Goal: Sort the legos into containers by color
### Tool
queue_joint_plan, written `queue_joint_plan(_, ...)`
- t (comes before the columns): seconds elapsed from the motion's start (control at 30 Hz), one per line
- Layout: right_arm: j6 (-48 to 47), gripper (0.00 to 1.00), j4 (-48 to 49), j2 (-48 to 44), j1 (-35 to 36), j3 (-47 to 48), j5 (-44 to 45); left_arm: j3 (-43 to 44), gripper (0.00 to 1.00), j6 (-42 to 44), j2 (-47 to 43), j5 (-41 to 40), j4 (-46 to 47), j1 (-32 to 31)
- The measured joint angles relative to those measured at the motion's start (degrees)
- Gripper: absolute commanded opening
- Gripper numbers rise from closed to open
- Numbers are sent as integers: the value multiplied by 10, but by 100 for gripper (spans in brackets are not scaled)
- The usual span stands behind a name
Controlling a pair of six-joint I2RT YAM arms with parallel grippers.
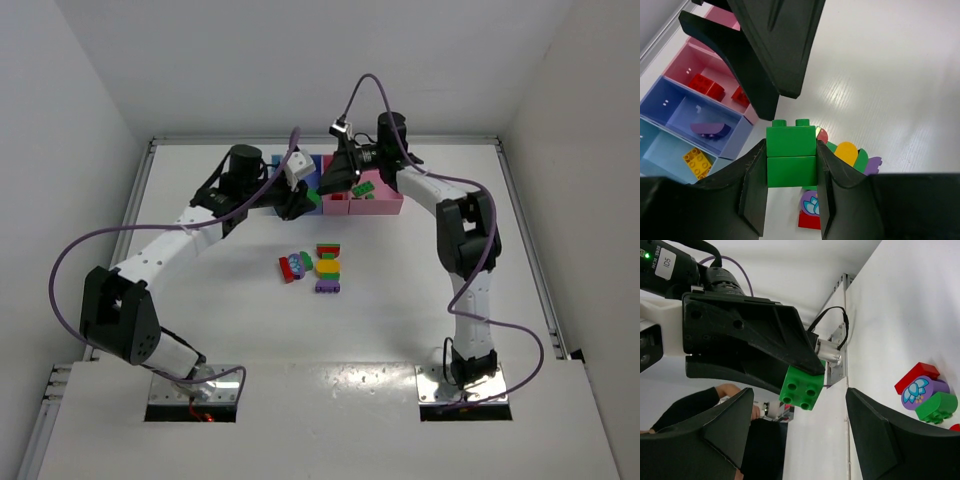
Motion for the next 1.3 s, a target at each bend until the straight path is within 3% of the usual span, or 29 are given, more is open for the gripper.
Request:
queue_joint_plan(0.07,1,69,4,-5,0,-5,0,0,21,3,0,-7,0,0)
queue_joint_plan(0.47,12,69,35,-22,15,-26,1,3,21,14,4,-22,-5,-1)
queue_joint_plan(0.7,20,61,41,-22,22,-27,0,33,21,19,24,-22,-2,-2)
queue_joint_plan(0.8,24,50,44,-22,23,-28,0,44,21,21,30,-19,-3,-2)
queue_joint_plan(0.83,26,38,44,-22,22,-28,0,47,21,22,31,-17,-2,-2)
queue_joint_plan(0.93,32,22,43,-21,13,-30,2,54,21,27,32,-15,-1,-3)
queue_joint_plan(0.97,31,10,43,-21,12,-30,1,54,21,28,34,-16,0,-5)
queue_joint_plan(1.03,32,2,43,-21,12,-30,1,54,21,29,35,-17,0,-5)
queue_joint_plan(1.13,32,0,43,-21,12,-31,2,54,21,30,35,-17,0,-5)
queue_joint_plan(1.3,32,0,44,-21,11,-31,-2,54,63,30,35,-17,0,-6)
